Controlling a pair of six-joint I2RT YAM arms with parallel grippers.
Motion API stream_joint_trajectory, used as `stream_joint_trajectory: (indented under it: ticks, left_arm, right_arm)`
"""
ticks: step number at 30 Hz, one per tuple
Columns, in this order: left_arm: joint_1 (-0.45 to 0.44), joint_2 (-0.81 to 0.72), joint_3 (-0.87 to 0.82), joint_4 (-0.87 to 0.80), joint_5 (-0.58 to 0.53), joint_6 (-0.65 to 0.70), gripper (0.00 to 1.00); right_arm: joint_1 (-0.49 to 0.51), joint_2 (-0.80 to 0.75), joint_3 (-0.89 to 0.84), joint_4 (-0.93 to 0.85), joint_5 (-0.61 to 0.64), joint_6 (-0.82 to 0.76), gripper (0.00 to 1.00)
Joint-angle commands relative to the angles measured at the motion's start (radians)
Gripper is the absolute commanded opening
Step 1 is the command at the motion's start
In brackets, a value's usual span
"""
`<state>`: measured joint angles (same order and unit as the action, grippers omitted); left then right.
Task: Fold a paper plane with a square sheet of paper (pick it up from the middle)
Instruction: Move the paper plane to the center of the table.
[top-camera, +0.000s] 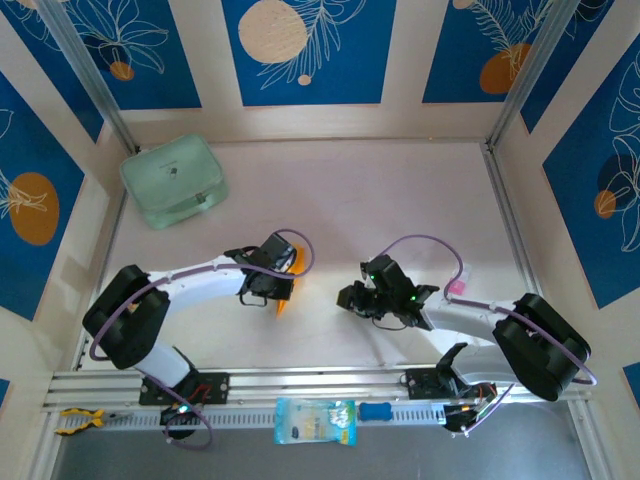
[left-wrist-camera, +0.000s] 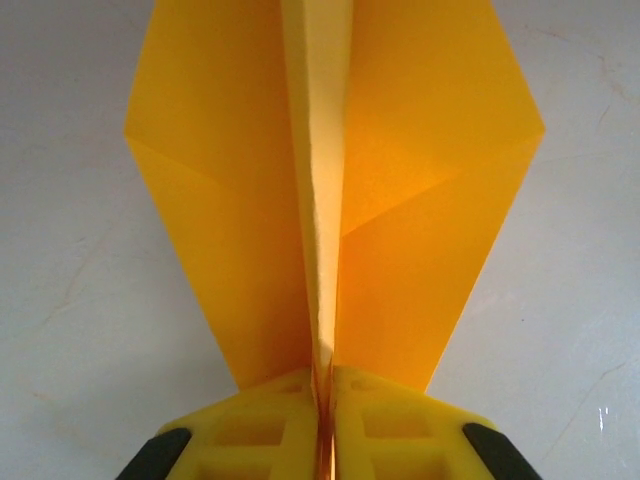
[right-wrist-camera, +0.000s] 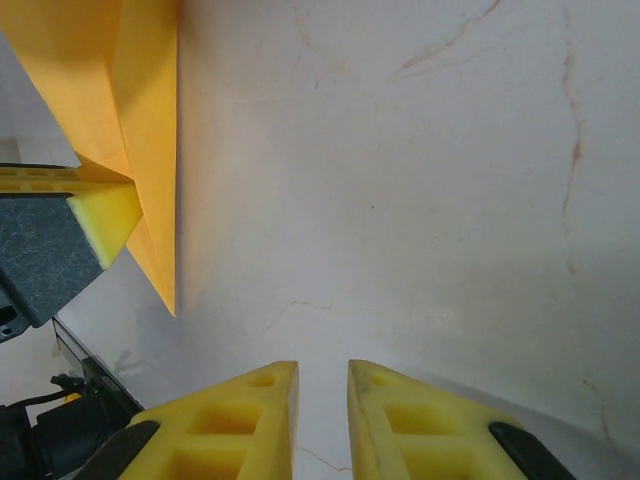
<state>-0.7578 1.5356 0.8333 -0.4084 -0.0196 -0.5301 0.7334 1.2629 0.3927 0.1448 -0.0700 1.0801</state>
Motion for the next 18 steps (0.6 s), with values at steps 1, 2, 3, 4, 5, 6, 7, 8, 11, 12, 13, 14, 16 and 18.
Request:
stream_joint_trajectory:
  ticks: [1,2,3,4,5,6,7,8,11,12,13,14,16,18]
  left_arm:
    - [-0.008,0.009,0.013,-0.002,0.002,0.005,0.13]
    - [-0.008,0.011,0.014,-0.001,0.007,0.006,0.13]
    - [-0.008,0.014,0.015,0.000,0.013,0.009,0.14]
    - [-0.008,0.016,0.014,0.002,0.015,0.010,0.14]
    - [-0.008,0.018,0.013,0.004,0.019,0.011,0.14]
    - [-0.008,0.018,0.014,0.007,0.021,0.012,0.15]
    - [-0.008,0.020,0.013,0.008,0.022,0.014,0.15]
    - [-0.008,0.020,0.013,0.010,0.024,0.016,0.15]
    - [-0.008,0.024,0.014,0.015,0.035,0.020,0.15]
    - [-0.008,0.026,0.015,0.017,0.037,0.021,0.15]
    - [-0.008,0.029,0.014,0.017,0.038,0.022,0.16]
    - [-0.008,0.032,0.015,0.017,0.040,0.023,0.16]
    - [-0.008,0.037,0.015,0.015,0.041,0.024,0.16]
    - [-0.008,0.043,0.019,0.013,0.041,0.024,0.16]
  right_arm:
    - [0.006,0.015,0.020,0.015,0.008,0.010,0.21]
    - [0.006,0.019,0.020,0.016,0.006,0.010,0.21]
    - [0.006,0.020,0.019,0.016,0.009,0.011,0.21]
    - [0.006,0.022,0.018,0.018,0.009,0.012,0.21]
    - [0.006,0.024,0.019,0.019,0.008,0.013,0.21]
    - [0.006,0.025,0.017,0.022,0.008,0.014,0.21]
    - [0.006,0.026,0.017,0.022,0.008,0.015,0.21]
    - [0.007,0.026,0.017,0.022,0.009,0.015,0.21]
    - [0.006,0.026,0.017,0.022,0.008,0.016,0.21]
    - [0.006,0.026,0.017,0.022,0.007,0.015,0.21]
    - [0.007,0.024,0.017,0.021,0.009,0.015,0.21]
    - [0.006,0.024,0.018,0.021,0.008,0.015,0.21]
    - [0.007,0.024,0.017,0.021,0.009,0.015,0.21]
    - [0.007,0.023,0.018,0.021,0.009,0.015,0.21]
